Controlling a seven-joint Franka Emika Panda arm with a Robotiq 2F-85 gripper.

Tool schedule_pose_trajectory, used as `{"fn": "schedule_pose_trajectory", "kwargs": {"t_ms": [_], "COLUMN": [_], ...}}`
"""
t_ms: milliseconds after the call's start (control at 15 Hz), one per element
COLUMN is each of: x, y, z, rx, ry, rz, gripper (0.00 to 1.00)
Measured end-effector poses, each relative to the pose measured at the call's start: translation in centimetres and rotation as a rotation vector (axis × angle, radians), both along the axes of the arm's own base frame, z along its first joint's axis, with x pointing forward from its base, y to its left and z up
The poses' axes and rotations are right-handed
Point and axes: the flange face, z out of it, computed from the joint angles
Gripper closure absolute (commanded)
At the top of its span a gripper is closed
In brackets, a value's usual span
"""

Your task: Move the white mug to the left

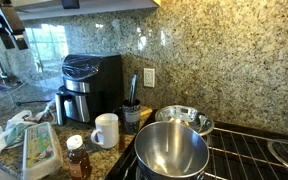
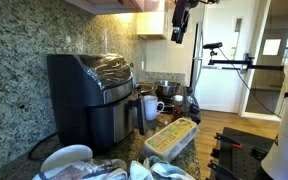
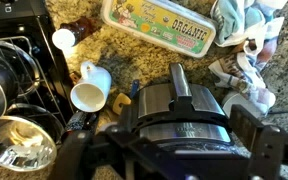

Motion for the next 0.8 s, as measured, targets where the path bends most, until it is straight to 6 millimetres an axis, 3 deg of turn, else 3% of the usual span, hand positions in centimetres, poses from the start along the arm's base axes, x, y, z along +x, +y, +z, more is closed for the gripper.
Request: {"fn": "schedule_pose_trajectory", "kwargs": {"t_ms": [600,800], "x": [0.0,0.7], "y": [0.0,-0.5], "z": [-0.1,-2.6], "rx": [0.0,-0.002], "ry": [0.003,0.055], "rz": [0.0,-0.011], "gripper": [0.0,0.0]}}
